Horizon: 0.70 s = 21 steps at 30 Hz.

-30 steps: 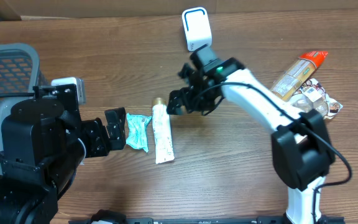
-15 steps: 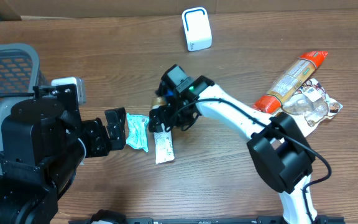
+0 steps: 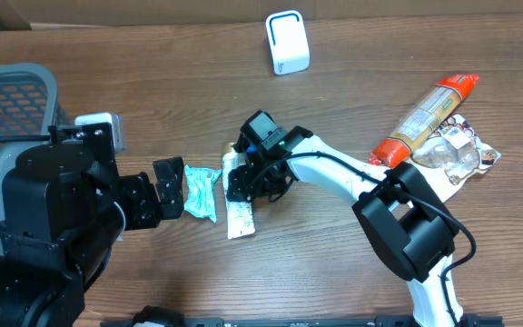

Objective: Scan the item barcode
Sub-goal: 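Reach the right gripper left and grasp the white tube, then lift the white tube up toward the white scanner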

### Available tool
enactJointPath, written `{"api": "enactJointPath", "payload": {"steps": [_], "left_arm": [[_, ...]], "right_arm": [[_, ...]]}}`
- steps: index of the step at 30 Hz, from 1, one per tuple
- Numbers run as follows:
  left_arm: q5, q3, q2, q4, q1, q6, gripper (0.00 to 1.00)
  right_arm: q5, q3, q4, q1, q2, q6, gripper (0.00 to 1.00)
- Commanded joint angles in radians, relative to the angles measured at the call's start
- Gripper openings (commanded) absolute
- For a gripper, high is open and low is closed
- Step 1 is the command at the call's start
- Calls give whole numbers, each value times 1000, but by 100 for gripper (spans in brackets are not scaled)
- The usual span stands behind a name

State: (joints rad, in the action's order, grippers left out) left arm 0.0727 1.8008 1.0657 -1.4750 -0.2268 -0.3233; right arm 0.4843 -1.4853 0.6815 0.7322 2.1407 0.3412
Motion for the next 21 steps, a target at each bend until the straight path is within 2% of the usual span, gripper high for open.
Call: {"api": "enactJointPath", "payload": {"steps": [1, 5, 7, 13, 21], "left_arm": [[13, 12, 1, 0, 5, -14, 99], [13, 12, 1, 1, 5, -14, 100], [13, 12, 1, 1, 5, -14, 100], [13, 12, 1, 1, 5, -14, 100], [13, 12, 1, 1, 5, -14, 99]], "right_arm": [[7, 21, -10, 1, 16, 12, 47], [18, 21, -14, 0, 16, 34, 12], [58, 21, -14, -4, 16, 32, 4], [189, 18, -11, -54, 2, -16, 4], [438, 18, 77, -195, -85, -274, 4]]}}
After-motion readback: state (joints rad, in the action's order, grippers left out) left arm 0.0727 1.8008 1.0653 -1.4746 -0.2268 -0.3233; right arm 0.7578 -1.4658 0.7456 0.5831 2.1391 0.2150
